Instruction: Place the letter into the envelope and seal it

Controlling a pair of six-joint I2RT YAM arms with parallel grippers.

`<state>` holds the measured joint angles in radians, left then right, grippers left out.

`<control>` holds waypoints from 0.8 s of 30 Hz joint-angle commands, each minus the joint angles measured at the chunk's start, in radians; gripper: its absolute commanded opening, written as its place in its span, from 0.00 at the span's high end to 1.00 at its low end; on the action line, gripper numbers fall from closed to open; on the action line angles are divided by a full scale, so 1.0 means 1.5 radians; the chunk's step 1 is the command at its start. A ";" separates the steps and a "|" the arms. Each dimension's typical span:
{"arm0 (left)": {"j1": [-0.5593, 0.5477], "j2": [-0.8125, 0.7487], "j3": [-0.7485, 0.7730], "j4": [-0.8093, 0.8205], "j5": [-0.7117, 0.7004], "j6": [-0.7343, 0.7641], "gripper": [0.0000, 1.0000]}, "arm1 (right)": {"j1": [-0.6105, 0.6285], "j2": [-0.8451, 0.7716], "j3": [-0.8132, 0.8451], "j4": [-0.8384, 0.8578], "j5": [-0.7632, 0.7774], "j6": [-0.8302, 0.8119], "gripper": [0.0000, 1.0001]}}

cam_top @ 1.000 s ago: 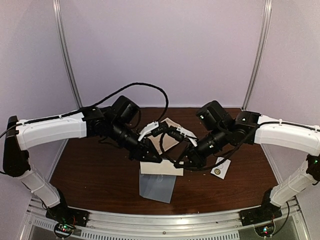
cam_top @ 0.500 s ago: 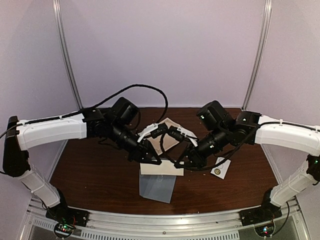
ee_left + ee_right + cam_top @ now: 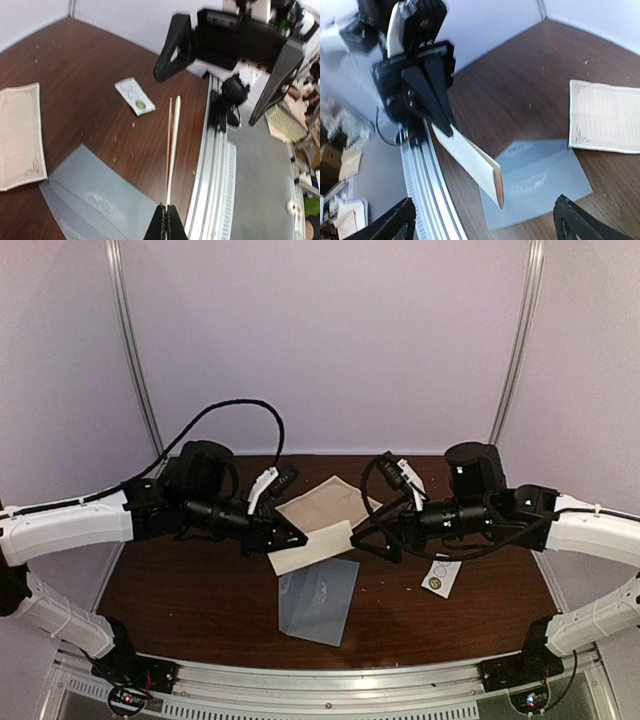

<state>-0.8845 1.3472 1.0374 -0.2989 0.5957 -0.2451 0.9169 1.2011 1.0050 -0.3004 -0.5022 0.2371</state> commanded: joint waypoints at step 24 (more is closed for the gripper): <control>-0.027 -0.076 -0.223 0.730 -0.145 -0.357 1.00 | 0.024 0.126 -0.087 0.790 0.017 0.353 0.86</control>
<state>-0.9230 1.2148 0.7029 0.7612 0.3775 -0.7692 0.9470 1.3815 0.8486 0.7937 -0.4355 0.7464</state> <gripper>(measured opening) 0.009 0.232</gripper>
